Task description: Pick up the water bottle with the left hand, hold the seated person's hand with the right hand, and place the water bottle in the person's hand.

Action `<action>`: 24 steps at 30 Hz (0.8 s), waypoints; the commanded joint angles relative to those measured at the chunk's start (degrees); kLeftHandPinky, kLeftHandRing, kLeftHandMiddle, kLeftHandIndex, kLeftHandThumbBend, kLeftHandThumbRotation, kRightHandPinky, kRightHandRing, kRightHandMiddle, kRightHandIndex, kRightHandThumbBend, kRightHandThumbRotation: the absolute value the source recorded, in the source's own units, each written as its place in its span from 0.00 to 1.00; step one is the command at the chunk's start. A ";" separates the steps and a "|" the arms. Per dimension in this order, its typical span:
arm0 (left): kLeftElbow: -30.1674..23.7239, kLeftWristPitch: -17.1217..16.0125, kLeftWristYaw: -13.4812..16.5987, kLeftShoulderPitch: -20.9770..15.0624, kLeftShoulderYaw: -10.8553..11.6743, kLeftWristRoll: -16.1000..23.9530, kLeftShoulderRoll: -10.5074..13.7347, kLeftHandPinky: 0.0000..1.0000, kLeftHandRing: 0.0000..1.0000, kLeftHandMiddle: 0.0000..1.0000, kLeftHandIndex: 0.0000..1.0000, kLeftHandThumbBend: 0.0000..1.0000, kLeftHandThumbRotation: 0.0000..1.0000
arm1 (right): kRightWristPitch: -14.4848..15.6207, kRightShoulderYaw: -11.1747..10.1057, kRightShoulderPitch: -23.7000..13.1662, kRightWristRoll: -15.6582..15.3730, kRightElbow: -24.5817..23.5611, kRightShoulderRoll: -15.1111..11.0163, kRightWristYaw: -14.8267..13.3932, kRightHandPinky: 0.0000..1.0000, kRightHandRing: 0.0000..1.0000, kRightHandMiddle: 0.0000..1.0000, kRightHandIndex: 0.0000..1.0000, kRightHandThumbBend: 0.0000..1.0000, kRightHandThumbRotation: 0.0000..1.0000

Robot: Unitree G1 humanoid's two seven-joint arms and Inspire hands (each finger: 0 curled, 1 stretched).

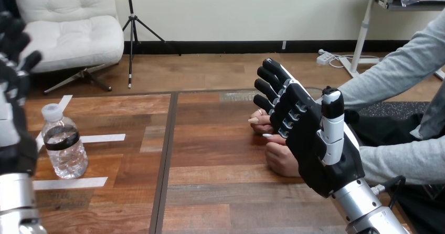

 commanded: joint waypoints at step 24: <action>15.92 -5.42 3.29 -6.53 5.67 2.96 4.79 0.90 0.95 0.94 0.88 0.90 1.00 | 1.31 -0.68 -1.31 1.08 -3.38 -0.48 0.62 0.99 1.00 0.99 0.96 0.90 1.00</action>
